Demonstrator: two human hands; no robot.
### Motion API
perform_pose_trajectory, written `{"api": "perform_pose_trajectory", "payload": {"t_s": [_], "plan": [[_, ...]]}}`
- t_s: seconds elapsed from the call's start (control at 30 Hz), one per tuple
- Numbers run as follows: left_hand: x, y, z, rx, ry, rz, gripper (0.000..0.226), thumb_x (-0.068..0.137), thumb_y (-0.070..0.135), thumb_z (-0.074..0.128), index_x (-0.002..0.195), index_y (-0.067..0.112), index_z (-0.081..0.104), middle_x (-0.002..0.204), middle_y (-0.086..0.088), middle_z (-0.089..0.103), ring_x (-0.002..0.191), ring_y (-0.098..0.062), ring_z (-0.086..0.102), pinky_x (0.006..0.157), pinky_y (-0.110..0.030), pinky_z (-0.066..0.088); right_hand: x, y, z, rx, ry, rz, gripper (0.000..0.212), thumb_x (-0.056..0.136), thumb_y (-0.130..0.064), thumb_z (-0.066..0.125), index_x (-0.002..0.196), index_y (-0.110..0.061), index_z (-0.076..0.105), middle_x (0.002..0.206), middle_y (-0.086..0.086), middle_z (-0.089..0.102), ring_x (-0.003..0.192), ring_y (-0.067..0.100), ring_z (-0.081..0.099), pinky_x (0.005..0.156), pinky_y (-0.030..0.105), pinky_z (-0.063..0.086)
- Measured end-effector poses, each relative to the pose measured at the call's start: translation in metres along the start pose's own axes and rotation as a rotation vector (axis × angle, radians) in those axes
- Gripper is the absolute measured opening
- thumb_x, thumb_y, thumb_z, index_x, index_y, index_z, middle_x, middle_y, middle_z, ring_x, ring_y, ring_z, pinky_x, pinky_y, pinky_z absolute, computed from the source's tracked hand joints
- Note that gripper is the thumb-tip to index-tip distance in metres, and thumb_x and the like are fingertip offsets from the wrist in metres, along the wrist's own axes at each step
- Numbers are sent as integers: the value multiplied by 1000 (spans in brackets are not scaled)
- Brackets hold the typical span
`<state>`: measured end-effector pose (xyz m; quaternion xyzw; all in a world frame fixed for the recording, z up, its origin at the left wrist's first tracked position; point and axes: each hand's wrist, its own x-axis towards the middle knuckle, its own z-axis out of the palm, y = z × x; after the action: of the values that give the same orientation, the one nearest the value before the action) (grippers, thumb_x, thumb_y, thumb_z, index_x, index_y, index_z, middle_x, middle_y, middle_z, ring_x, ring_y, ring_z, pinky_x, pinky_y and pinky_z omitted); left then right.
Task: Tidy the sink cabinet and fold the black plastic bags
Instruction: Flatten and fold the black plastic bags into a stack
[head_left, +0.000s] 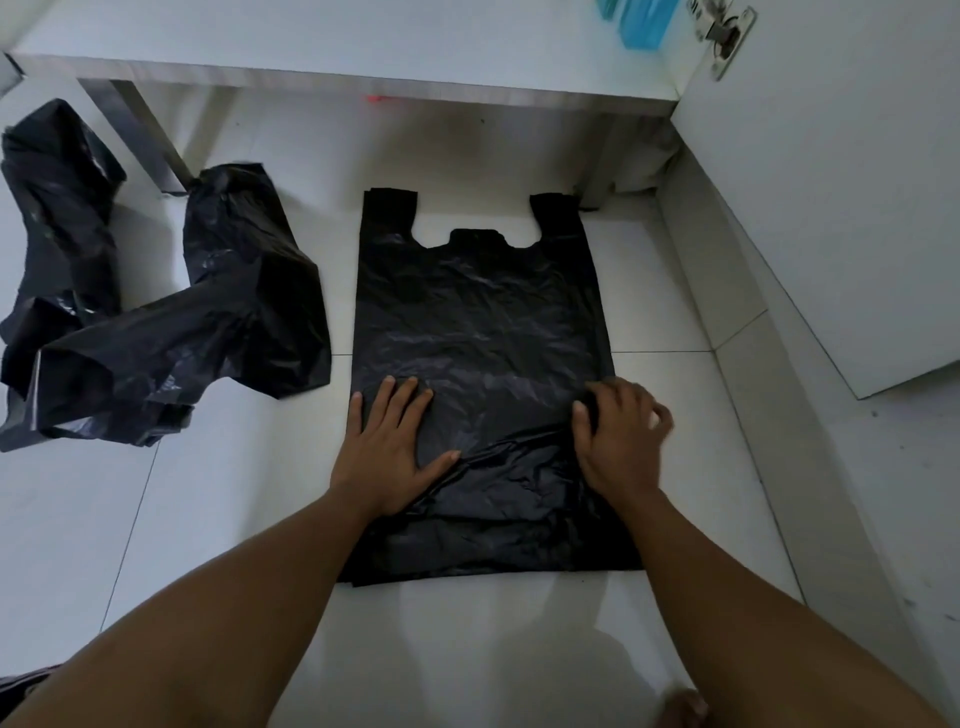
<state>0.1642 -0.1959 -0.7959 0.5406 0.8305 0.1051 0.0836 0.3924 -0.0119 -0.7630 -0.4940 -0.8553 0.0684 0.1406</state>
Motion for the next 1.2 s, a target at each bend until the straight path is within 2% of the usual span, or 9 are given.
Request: {"api": "perform_pose_trajectory", "payload": {"t_s": [0.13, 0.33, 0.43, 0.57, 0.73, 0.8, 0.87, 0.97, 1.2], "plan": [[5, -2, -5, -89, -80, -14, 98, 82, 86, 26, 159, 27, 16, 168, 3, 8, 155, -18, -10, 122, -51, -11, 22, -49, 1, -14, -31, -125, 35, 92, -46, 45, 115, -25, 62, 123, -1, 56, 120, 24, 45, 105, 53, 25], [5, -2, -9, -77, -117, -20, 118, 68, 98, 39, 160, 29, 11, 168, 6, 1, 154, -14, -15, 121, -50, -16, 22, -62, 9, -68, -368, -171, 46, 98, -49, 41, 136, -24, 49, 141, 4, 41, 133, 26, 33, 111, 56, 21], [5, -2, -6, -52, -97, -25, 119, 67, 100, 35, 160, 30, 12, 168, 7, 2, 153, -13, -16, 122, -49, -15, -4, -34, 15, -31, -323, -145, 53, 100, -55, 33, 144, -27, 40, 154, 0, 32, 143, 24, 28, 114, 59, 18], [3, 1, -6, -49, -93, -2, 121, 65, 102, 33, 160, 28, 13, 169, 6, 3, 154, -15, -13, 122, -50, -14, -22, 8, 10, -50, -259, -36, 63, 96, -63, 17, 146, -29, 37, 155, -3, 31, 145, 23, 23, 115, 64, 8], [4, 4, -10, -69, -106, -12, 122, 65, 101, 37, 160, 29, 12, 169, 6, 2, 154, -15, -13, 122, -50, -14, 2, 4, 1, -16, -164, 83, 49, 101, -55, 26, 135, -26, 47, 145, 2, 44, 140, 27, 29, 115, 61, 9], [5, 4, -11, -84, -106, -18, 122, 64, 100, 40, 159, 30, 14, 168, 6, 3, 154, -15, -12, 122, -50, -13, 13, -14, 1, 39, -115, -16, 41, 101, -46, 33, 130, -24, 51, 139, 2, 48, 133, 26, 37, 112, 57, 22], [6, 3, -11, -96, -97, -23, 122, 62, 100, 43, 158, 30, 18, 168, 6, 8, 155, -15, -8, 123, -50, -11, 19, -34, 5, 79, -201, -162, 40, 100, -42, 37, 132, -23, 53, 139, 2, 48, 130, 25, 41, 109, 51, 32], [6, 0, -10, -108, -63, -25, 122, 60, 100, 46, 157, 29, 24, 166, 4, 15, 155, -17, -2, 124, -51, -7, 20, -48, 17, 31, -338, -235, 41, 101, -43, 40, 138, -28, 50, 146, -1, 43, 134, 24, 36, 112, 48, 28], [9, 3, -18, -19, -96, -29, 125, 58, 104, 37, 157, 29, 23, 166, 4, 16, 155, -18, 1, 120, -59, -13, 22, -47, 18, 5, -350, -227, 43, 96, -48, 44, 135, -32, 49, 145, -5, 42, 136, 21, 33, 113, 49, 26]]}}
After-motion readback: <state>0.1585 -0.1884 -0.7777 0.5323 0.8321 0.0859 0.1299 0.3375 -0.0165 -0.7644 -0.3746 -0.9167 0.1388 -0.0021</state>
